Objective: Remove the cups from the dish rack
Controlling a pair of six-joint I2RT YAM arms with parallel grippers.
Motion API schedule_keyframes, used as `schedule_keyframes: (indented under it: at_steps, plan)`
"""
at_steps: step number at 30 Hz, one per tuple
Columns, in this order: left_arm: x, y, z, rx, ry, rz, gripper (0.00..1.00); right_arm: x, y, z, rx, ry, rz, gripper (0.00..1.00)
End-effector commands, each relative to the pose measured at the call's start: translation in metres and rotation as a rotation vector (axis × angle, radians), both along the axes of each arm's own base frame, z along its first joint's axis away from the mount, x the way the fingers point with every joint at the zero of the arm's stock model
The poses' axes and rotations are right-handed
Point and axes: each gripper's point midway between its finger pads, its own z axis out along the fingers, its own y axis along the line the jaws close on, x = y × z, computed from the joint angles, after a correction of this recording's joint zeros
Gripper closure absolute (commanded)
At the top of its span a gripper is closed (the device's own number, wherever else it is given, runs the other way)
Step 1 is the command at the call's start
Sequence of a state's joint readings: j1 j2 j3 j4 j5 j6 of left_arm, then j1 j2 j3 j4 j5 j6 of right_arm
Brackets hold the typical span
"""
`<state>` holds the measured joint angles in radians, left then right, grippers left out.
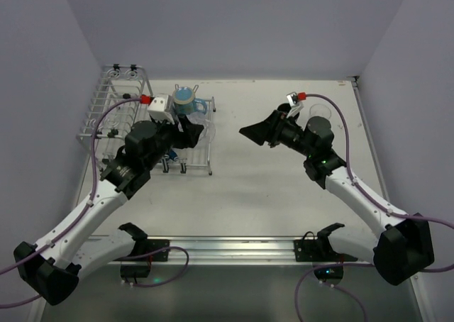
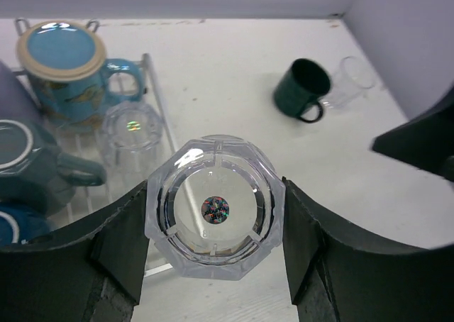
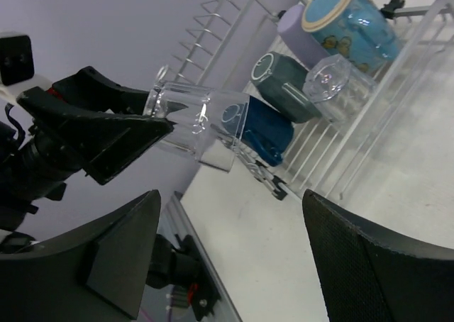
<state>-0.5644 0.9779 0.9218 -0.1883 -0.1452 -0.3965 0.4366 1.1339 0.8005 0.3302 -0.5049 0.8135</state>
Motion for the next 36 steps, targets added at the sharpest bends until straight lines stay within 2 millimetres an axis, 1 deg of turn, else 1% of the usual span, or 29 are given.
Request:
schedule_keyframes:
  at_steps: [1,2,3,5,6,7,10,11,12,13,17,19,20,22,23,24,25,26,27,28,29,30,31,32,34,36]
  plan:
    - [-0.020,-0.035,0.040,-0.221,-0.097,-0.183,0.89,-0.018,0.010,0.029,0.155,-0.045,0.090,0.18]
    - [-0.024,-0.037,0.048,-0.255,-0.116,-0.206,0.89,-0.021,0.012,0.031,0.169,-0.067,0.109,0.21]
    - [-0.030,-0.044,0.053,-0.285,-0.121,-0.250,0.89,-0.023,0.015,0.030,0.170,-0.066,0.128,0.22]
    - [-0.036,-0.050,0.062,-0.352,-0.134,-0.289,0.89,-0.032,0.019,0.034,0.185,-0.086,0.175,0.22]
    - [-0.041,-0.055,0.072,-0.387,-0.166,-0.327,0.89,-0.034,0.020,0.036,0.190,-0.092,0.188,0.23]
    - [-0.044,-0.057,0.070,-0.419,-0.154,-0.343,0.89,-0.037,0.020,0.038,0.202,-0.097,0.201,0.23]
    - [-0.053,-0.063,0.079,-0.476,-0.180,-0.400,0.89,-0.042,0.023,0.040,0.224,-0.078,0.239,0.23]
    - [-0.054,-0.065,0.079,-0.482,-0.182,-0.411,0.89,-0.043,0.024,0.043,0.237,-0.092,0.251,0.23]
    - [-0.056,-0.065,0.085,-0.496,-0.206,-0.426,0.89,-0.048,0.026,0.045,0.243,-0.090,0.278,0.24]
    - [-0.058,-0.067,0.081,-0.511,-0.198,-0.436,0.89,-0.047,0.028,0.045,0.250,-0.074,0.289,0.24]
    - [-0.065,-0.070,0.088,-0.564,-0.226,-0.483,0.89,-0.053,0.037,0.042,0.264,-0.049,0.324,0.25]
    - [-0.066,-0.071,0.091,-0.576,-0.234,-0.487,0.90,-0.054,0.038,0.041,0.271,-0.047,0.329,0.26]
    - [-0.067,-0.071,0.092,-0.581,-0.239,-0.490,0.90,-0.055,0.038,0.045,0.280,-0.064,0.333,0.28]
    - [-0.067,-0.072,0.093,-0.589,-0.238,-0.499,0.90,-0.061,0.038,0.049,0.289,-0.084,0.358,0.36]
    - [-0.065,-0.073,0.091,-0.591,-0.232,-0.500,0.90,-0.064,0.039,0.055,0.300,-0.113,0.375,0.40]
    - [-0.068,-0.075,0.093,-0.599,-0.241,-0.519,0.90,-0.066,0.041,0.057,0.304,-0.117,0.389,0.41]
    - [-0.067,-0.077,0.090,-0.608,-0.224,-0.521,0.90,-0.071,0.041,0.064,0.323,-0.141,0.419,0.43]
    - [-0.067,-0.078,0.089,-0.613,-0.222,-0.525,0.89,-0.073,0.041,0.065,0.333,-0.140,0.432,0.48]
    - [-0.067,-0.077,0.090,-0.617,-0.226,-0.526,0.88,-0.073,0.043,0.064,0.344,-0.133,0.447,0.50]
    - [-0.067,-0.078,0.089,-0.619,-0.221,-0.525,0.84,-0.074,0.043,0.067,0.371,-0.102,0.462,0.52]
    - [-0.067,-0.077,0.090,-0.620,-0.224,-0.525,0.82,-0.079,0.043,0.073,0.391,-0.127,0.492,0.58]
    - [-0.067,-0.077,0.089,-0.619,-0.225,-0.525,0.80,-0.082,0.043,0.075,0.405,-0.121,0.517,0.58]
    - [-0.066,-0.077,0.090,-0.618,-0.228,-0.523,0.77,-0.081,0.046,0.072,0.425,-0.065,0.539,0.59]
    - [-0.067,-0.077,0.091,-0.617,-0.230,-0.527,0.75,-0.086,0.045,0.079,0.450,-0.103,0.566,0.59]
    - [-0.066,-0.078,0.089,-0.615,-0.226,-0.526,0.67,-0.086,0.046,0.081,0.482,-0.075,0.588,0.62]
    - [-0.067,-0.077,0.087,-0.612,-0.225,-0.527,0.59,-0.087,0.047,0.082,0.484,-0.074,0.600,0.70]
